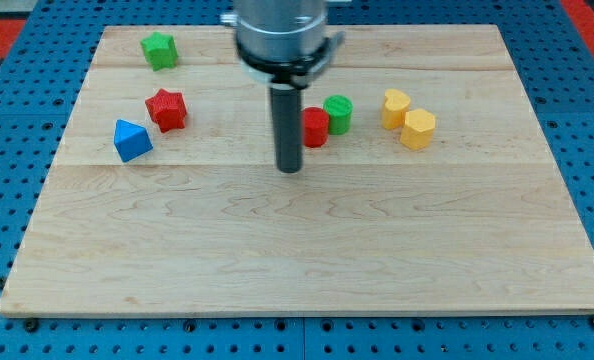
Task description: Slide the red circle horizontal to the right of the cube
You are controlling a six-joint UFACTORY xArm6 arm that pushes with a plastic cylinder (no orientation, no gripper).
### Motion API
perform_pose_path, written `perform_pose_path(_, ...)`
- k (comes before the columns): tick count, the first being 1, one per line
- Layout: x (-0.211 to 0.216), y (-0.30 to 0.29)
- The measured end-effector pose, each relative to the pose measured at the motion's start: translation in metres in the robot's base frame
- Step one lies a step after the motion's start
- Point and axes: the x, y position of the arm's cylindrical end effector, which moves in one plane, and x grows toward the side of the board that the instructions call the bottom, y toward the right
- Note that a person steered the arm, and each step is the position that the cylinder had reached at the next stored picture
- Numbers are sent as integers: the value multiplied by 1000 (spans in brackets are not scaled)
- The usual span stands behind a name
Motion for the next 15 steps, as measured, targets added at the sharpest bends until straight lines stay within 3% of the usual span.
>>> perform_pose_path(2,-127,56)
perform_pose_path(4,-88,8)
perform_pose_path(5,-128,0)
perform_pose_path(7,-130,-74)
perform_pose_path(9,-171,-60)
perform_pose_path(11,-157,55)
perform_pose_path(12,-129,82)
perform_pose_path(13,-159,115)
perform_pose_path(14,-154,104)
perform_pose_path(15,-182,77)
